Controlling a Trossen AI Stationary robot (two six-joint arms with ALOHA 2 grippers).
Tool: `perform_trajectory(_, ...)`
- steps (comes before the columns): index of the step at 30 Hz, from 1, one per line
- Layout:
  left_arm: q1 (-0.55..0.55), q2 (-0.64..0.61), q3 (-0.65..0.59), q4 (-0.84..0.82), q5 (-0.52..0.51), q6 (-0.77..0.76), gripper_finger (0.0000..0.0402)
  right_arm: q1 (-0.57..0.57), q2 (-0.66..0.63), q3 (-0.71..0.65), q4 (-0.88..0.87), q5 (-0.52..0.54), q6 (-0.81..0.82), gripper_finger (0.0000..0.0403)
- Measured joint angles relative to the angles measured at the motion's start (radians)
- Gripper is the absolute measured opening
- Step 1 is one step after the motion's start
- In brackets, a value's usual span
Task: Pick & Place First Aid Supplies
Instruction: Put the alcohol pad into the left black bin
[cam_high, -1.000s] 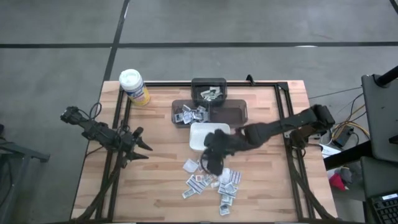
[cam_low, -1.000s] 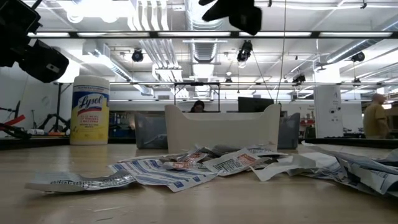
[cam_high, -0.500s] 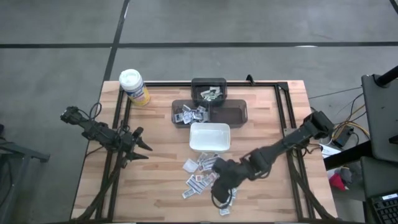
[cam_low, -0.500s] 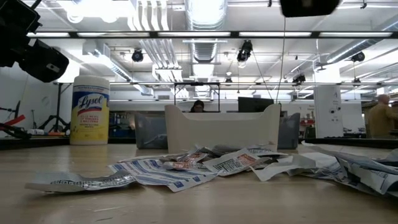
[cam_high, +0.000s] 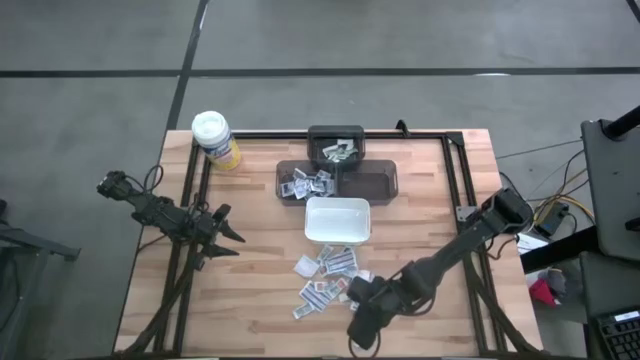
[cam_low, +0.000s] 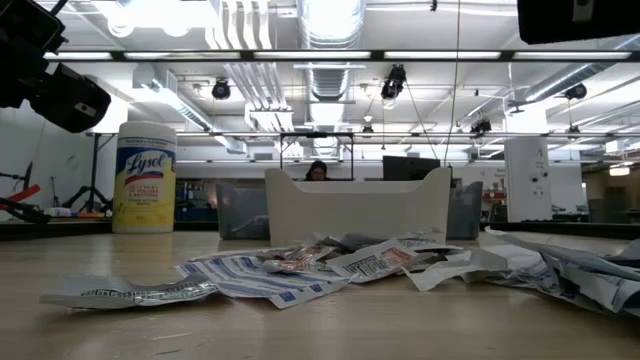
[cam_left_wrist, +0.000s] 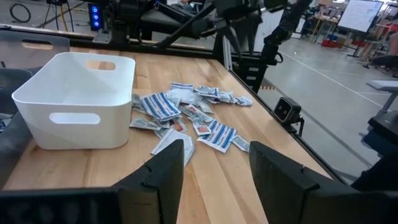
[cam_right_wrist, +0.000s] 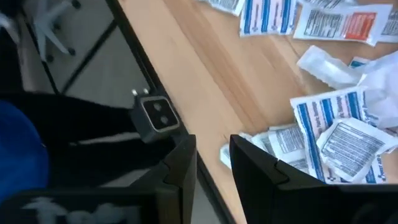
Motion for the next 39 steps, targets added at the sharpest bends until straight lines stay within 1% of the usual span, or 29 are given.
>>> perform_trajectory(5,0.0,0.001,0.0,0.0,0.0,-0.004,0.0177,0.007,0.019,0.0,-0.099,-0.021,-0.081,0.0086)
perform_trajectory(11,0.0,0.004,0.0,0.001,0.0,-0.011,0.0177,0.007,0.032,0.0,-0.223,-0.02,-0.185,0.008)
perform_trajectory(15,0.0,0.006,-0.001,0.001,0.0,-0.013,0.0177,0.007,0.034,-0.015,-0.226,-0.02,-0.286,0.008)
perform_trajectory(20,0.0,0.009,-0.001,0.001,0.0,-0.013,0.0177,0.007,0.035,-0.02,-0.211,-0.021,-0.354,0.008)
perform_trajectory(23,0.0,0.01,-0.001,0.001,0.0,-0.013,0.0177,0.007,0.035,-0.025,-0.186,-0.049,-0.39,0.008)
perform_trajectory(25,0.0,0.01,-0.001,0.001,0.0,-0.013,0.0177,0.007,0.035,-0.03,-0.18,-0.065,-0.394,0.0079)
perform_trajectory(39,0.0,0.012,-0.001,0.001,-0.007,-0.012,0.0177,0.005,0.035,-0.055,-0.143,-0.074,-0.401,0.0084)
